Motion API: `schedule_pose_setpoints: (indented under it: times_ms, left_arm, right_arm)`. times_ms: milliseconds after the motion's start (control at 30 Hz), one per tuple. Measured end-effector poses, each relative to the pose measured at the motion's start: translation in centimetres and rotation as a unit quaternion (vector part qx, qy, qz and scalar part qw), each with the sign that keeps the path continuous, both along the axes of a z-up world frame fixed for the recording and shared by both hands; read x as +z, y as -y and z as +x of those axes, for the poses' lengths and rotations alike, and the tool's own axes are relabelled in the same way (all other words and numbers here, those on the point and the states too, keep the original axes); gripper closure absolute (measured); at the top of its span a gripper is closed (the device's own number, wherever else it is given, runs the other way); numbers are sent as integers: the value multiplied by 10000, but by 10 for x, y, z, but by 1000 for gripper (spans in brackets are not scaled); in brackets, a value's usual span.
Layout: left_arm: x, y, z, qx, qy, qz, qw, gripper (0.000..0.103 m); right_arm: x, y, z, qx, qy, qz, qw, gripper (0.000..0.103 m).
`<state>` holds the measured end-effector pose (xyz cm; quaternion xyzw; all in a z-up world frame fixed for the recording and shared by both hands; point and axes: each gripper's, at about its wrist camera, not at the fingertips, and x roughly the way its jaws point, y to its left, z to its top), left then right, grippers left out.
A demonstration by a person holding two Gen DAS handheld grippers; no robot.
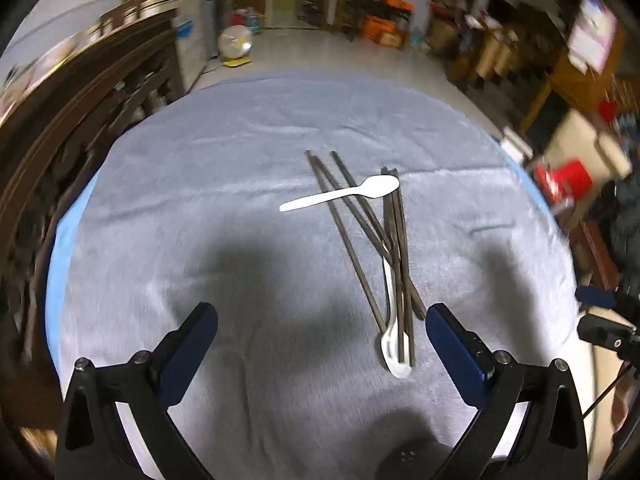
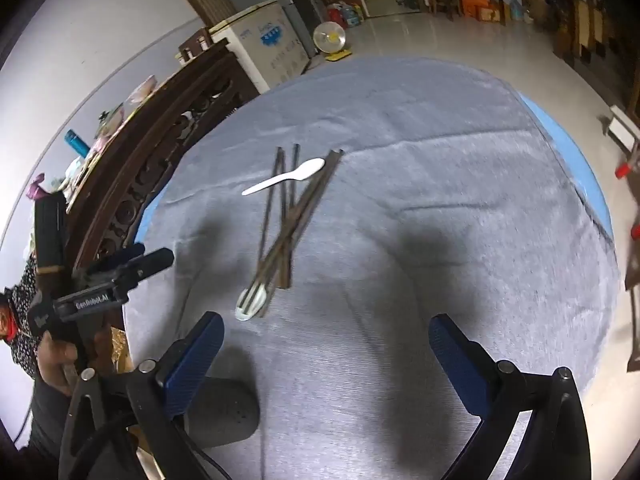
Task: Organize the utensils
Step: 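Grasp the white plastic spoon by its handle with the left gripper and lift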
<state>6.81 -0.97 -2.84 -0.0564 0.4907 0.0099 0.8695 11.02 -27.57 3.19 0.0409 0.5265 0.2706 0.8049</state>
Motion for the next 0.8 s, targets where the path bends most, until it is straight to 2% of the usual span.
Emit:
schedule_pose_setpoints:
  times_ms: [133, 200, 267, 300, 400, 533, 633, 800]
  left_arm:
    - [-6, 13, 45, -632, -301, 301, 9971, 3]
    - [-11, 16, 67, -873, -493, 380, 9942, 16]
    - [-19, 18, 94, -1081, -784, 358, 9904, 44]
    - [-25, 21, 109, -1210, -959, 360, 9874, 47]
    - [-37, 37, 136, -1657, -1185, 539, 9776, 47]
    - [-48, 63, 162, -2413, -1347, 886, 9570, 47]
    - [-52, 74, 176, -2821, -1412, 939, 9443, 48]
    - [-59, 84, 193, -3410, -1626, 1027, 9202, 57]
  right_arm:
    - [-15, 14, 12, -151, -181, 165, 9996, 0]
    - [-24, 20, 19, -227, -284, 241, 9990, 0]
    - [-33, 26, 27, -305, -403, 290, 9983, 0]
    - [-37, 29, 31, -344, -458, 313, 9979, 0]
    - [-48, 35, 44, -438, -610, 365, 9965, 0]
    - [-61, 38, 58, -480, -718, 453, 9952, 0]
    - [-70, 37, 67, -487, -830, 509, 9941, 0]
    - [-77, 37, 76, -497, -819, 704, 9929, 0]
